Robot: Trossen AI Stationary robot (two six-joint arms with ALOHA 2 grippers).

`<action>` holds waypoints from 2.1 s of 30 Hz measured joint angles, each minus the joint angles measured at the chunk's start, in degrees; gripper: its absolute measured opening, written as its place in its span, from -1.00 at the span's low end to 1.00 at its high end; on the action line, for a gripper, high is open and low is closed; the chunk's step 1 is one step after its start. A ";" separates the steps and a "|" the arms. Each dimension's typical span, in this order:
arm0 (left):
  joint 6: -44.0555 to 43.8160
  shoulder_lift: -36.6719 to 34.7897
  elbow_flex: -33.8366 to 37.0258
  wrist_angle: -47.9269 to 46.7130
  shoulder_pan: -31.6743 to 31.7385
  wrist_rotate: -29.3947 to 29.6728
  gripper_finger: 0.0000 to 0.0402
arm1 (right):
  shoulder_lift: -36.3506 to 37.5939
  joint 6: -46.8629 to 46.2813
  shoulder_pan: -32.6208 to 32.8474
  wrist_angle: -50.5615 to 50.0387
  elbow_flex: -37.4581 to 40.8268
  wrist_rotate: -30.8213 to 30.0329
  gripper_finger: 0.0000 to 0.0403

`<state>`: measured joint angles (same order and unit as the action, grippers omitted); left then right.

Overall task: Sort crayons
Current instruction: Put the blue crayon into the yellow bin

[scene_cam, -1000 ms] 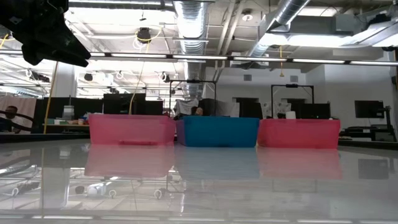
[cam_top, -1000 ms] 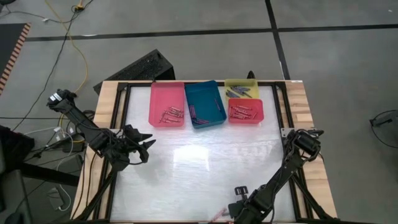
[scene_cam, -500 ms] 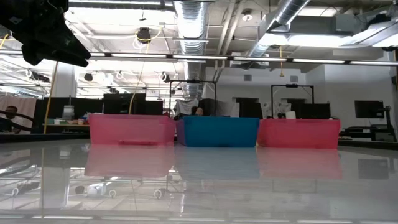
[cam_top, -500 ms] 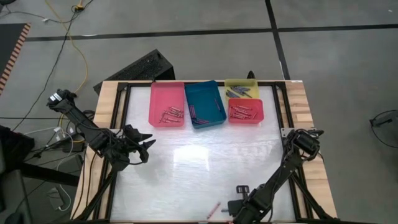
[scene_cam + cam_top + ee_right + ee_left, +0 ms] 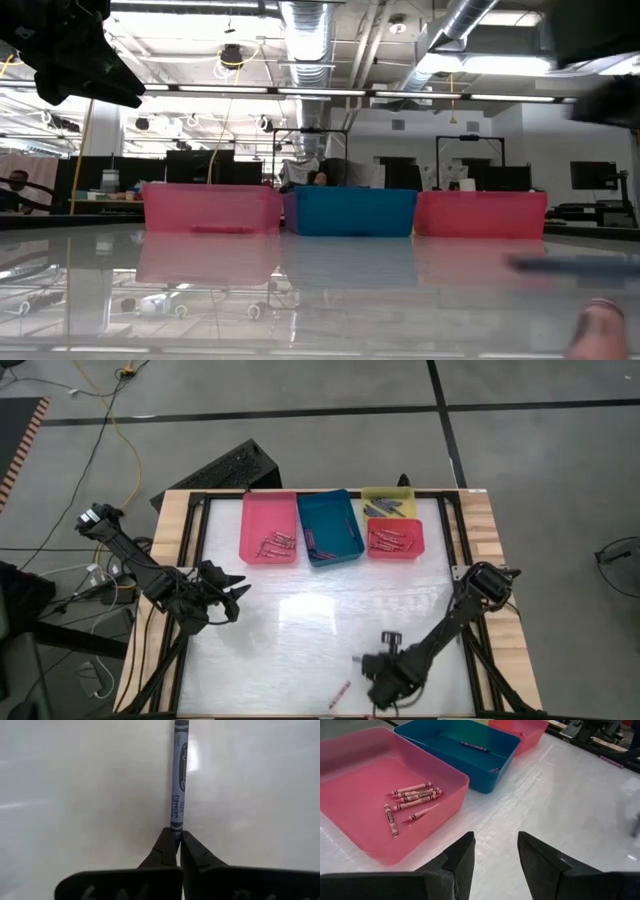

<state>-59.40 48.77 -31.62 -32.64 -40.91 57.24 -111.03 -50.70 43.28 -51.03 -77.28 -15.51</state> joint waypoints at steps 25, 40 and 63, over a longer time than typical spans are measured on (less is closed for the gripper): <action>0.66 0.00 0.00 -0.17 0.01 -0.08 -0.31 | 31.84 9.18 -26.49 -28.11 3.01 -18.04 -0.98; 0.70 -0.02 0.00 -1.33 0.00 0.29 -0.31 | 42.41 29.35 -55.87 -7.18 14.60 -19.15 -0.99; 0.36 -0.02 0.00 -1.40 0.00 -0.45 -0.31 | 26.51 49.17 -85.62 10.46 15.94 2.16 -0.82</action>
<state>-59.04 48.76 -31.62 -34.04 -40.90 56.80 -84.53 -1.53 -42.35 -40.57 -61.34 -13.34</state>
